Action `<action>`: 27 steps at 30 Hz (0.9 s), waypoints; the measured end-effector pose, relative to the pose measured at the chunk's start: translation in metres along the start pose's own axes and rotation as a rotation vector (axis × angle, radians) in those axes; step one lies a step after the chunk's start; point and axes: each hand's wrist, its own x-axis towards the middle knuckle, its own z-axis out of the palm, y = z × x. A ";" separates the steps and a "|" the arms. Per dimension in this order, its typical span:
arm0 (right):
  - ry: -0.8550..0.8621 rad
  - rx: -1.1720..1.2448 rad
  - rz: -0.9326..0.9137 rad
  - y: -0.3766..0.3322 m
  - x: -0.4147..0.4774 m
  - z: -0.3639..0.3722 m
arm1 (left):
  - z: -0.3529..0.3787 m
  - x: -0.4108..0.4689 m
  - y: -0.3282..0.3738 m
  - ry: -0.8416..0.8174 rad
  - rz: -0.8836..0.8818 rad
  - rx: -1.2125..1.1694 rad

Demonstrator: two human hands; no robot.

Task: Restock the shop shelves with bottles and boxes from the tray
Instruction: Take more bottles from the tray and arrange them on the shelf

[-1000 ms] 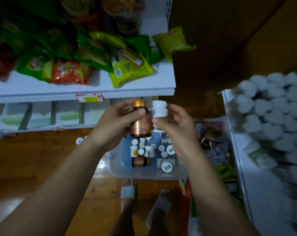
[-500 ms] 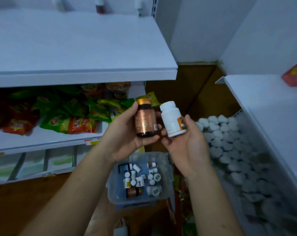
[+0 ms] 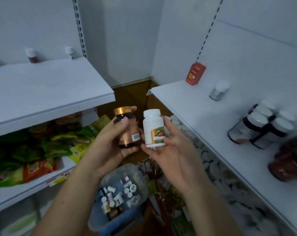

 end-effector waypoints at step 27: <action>0.659 -0.048 -0.667 -0.129 -0.418 -0.153 | 0.364 -0.099 -0.238 -0.510 -0.387 0.187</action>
